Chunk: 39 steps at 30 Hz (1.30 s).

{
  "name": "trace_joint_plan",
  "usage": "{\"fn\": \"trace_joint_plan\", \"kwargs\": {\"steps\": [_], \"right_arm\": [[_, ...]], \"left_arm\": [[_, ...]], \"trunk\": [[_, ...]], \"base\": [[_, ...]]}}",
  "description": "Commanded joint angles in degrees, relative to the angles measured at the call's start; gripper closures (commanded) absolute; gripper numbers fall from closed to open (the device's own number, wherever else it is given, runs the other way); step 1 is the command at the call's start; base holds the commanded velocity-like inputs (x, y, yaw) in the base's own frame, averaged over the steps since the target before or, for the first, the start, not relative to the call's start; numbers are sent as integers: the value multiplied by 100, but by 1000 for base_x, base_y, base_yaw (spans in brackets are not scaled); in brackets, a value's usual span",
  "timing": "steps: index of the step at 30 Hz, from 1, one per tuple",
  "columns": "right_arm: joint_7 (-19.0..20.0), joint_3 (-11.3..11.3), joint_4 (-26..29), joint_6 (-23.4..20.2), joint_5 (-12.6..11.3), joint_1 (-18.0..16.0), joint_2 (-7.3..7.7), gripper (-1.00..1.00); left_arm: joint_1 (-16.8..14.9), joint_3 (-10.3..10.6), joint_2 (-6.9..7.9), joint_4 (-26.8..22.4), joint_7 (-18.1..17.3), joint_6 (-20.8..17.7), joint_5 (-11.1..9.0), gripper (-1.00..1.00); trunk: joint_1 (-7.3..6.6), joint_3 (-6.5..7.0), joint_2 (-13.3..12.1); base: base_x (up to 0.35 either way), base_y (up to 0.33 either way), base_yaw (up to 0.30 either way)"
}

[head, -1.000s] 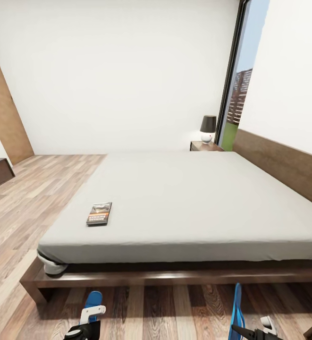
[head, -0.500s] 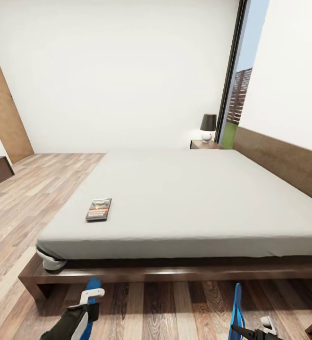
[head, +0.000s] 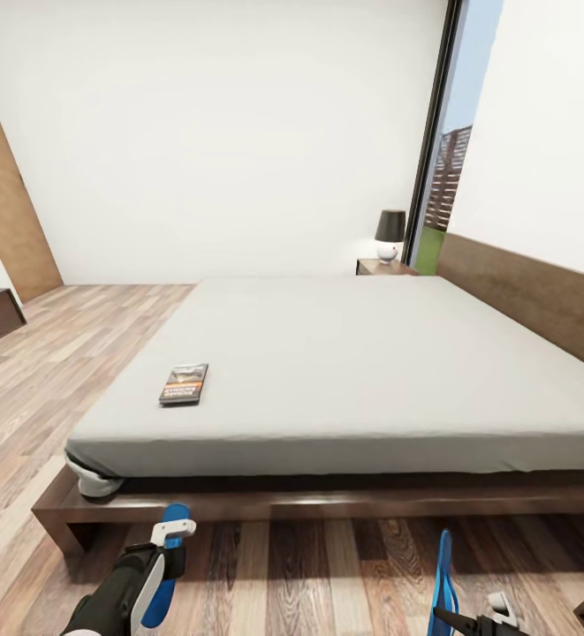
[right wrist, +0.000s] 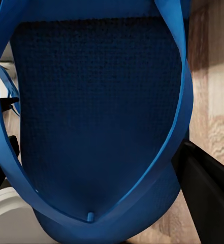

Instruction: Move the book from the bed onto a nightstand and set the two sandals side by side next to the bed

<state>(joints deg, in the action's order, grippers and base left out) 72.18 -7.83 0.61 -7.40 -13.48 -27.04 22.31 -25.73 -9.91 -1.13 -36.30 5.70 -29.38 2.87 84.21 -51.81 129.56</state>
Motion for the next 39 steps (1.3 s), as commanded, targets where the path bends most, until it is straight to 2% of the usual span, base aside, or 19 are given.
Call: {"fn": "trace_joint_plan", "kwargs": {"steps": [1, 5, 7, 9, 13, 18, 23, 25, 29, 31, 34, 39], "right_arm": [[13, -52, 1, -60, 19, -3, 3, 100], [9, -56, 1, -60, 15, -3, 7, 100], [9, -57, 1, -60, 15, -3, 9, 100], [13, -58, 1, -60, 14, -3, 9, 100], [15, -59, 1, -60, 15, -3, 10, 100], [14, -53, 1, -60, 14, -3, 9, 100], [13, -52, 1, -60, 15, -4, 10, 100], [12, -52, 1, -60, 16, -5, 10, 100], [10, -52, 1, -60, 17, -3, 10, 100], [8, -52, 1, -60, 17, -3, 7, 100], [7, -52, 1, -60, 18, -3, 4, 100], [7, -52, 1, -60, 18, -3, 4, 100]], "left_arm": [[-3, -30, -5, -10, -8, -31, 29, 100], [-3, -41, -1, -3, -50, -55, 16, 100], [-3, -44, -1, -5, -226, -129, 8, 100], [-3, -51, -1, -16, -562, -410, 13, 100], [-3, -54, 54, -39, -765, -655, 17, 100], [-3, -61, 316, -59, -821, -721, 6, 100], [-71, -65, 755, -61, -841, -741, -33, 100], [-108, -70, 856, -58, -848, -749, -111, 100], [-123, -65, 876, -59, -851, -753, -453, 100], [-125, -64, 877, -60, -851, -753, -560, 100], [-126, -64, 878, -61, -851, -747, -600, 100], [-126, -63, 841, -61, -851, -731, -616, 100]], "trunk": [[21, -24, 44], [109, -96, 204], [153, -132, 285], [197, -168, 365], [285, -239, 525], [395, -329, 726], [505, -419, 926], [549, -455, 1007], [636, -527, 1167], [680, -563, 1247], [746, -616, 1368], [759, -727, 1374]], "base": [[0, 0, 0], [0, 0, 0], [0, 0, 0], [0, 0, 0], [0, 0, 0], [0, 0, 0], [0, 0, 0], [0, 0, 0], [0, 0, 0], [0, 0, 0], [0, 0, 0], [0, 0, 0]]}}
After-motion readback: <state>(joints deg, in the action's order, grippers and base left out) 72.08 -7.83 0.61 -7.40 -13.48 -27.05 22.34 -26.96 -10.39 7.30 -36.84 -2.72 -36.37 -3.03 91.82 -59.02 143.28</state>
